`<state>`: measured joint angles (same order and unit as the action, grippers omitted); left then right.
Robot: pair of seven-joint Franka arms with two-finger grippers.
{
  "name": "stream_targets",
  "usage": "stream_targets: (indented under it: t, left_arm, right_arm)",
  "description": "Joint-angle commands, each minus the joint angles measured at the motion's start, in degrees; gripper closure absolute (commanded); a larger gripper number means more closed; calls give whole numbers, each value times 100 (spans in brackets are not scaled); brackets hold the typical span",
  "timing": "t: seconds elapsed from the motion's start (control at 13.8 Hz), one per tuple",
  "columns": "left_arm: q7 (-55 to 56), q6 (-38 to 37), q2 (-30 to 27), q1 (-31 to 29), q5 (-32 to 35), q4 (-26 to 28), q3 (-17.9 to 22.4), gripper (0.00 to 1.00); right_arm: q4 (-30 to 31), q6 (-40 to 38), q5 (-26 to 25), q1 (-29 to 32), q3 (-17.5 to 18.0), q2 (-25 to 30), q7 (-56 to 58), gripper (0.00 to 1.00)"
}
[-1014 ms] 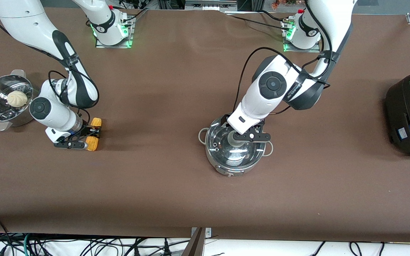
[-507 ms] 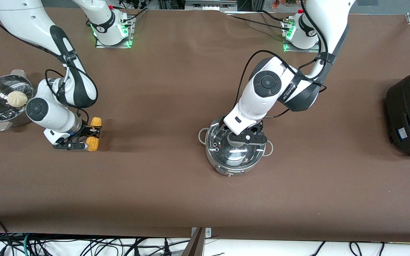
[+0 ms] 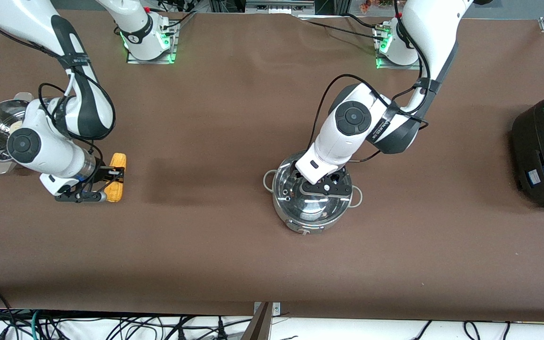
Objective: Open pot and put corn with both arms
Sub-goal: 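Grasp the corn with the right gripper while the left gripper grasps the lid knob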
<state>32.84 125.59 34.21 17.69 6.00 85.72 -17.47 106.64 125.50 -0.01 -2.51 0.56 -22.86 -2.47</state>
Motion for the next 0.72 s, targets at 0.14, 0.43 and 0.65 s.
stream_targets:
  t: [0.14,0.43,0.65]
  left_arm:
    - [-129,-61,86,103,191,-178,77,63]
    - [-269,-61,69,103,200,-125,77,100]
    - [-287,-350,-80,94,147,-152,138,100]
  right_arm:
    - [-494,-649,27,22,32,18,89,87]
    - [-1037,-1288,36,13,32,27,97,87]
    - [-1531,-1870,53,-22,32,18,89,87]
